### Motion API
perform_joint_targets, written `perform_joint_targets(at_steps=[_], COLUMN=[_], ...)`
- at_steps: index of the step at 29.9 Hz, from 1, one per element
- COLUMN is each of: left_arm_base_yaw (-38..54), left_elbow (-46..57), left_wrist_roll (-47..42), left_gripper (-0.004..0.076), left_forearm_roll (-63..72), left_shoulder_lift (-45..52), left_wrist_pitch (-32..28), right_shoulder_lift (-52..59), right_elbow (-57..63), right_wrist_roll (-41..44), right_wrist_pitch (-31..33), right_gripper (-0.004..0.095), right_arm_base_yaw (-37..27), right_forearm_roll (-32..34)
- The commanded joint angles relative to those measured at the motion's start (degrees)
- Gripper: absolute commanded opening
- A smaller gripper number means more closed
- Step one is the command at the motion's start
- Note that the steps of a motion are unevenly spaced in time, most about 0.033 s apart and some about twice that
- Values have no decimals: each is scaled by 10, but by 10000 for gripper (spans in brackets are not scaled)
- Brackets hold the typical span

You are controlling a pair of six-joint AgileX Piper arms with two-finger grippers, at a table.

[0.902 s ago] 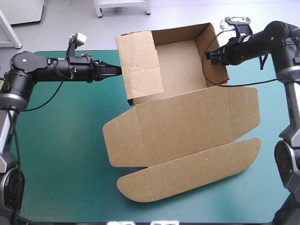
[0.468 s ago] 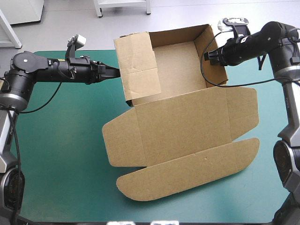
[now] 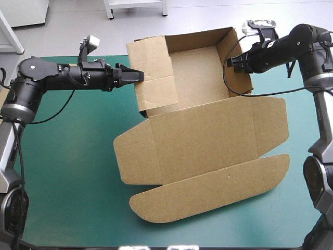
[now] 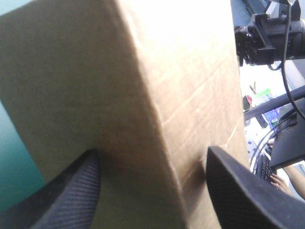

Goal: Fold the box

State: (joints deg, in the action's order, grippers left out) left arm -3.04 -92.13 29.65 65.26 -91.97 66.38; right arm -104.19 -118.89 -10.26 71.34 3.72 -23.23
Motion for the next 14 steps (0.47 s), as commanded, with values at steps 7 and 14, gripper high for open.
perform_joint_targets(at_steps=[7, 14], left_arm_base_yaw=[-51, -62], left_elbow=[-15, -15], left_wrist_roll=[-38, -67], left_gripper=[467, 465], left_forearm_roll=[-43, -94], left_shoulder_lift=[28, 29], left_wrist_pitch=[-71, -99], right_shoulder_lift=[29, 29], right_elbow=[-17, -17], right_wrist_roll=[15, 53], right_wrist_pitch=[-10, -17], right_gripper=[-7, -6], right_arm_base_yaw=[3, 45], right_forearm_roll=[-26, 58])
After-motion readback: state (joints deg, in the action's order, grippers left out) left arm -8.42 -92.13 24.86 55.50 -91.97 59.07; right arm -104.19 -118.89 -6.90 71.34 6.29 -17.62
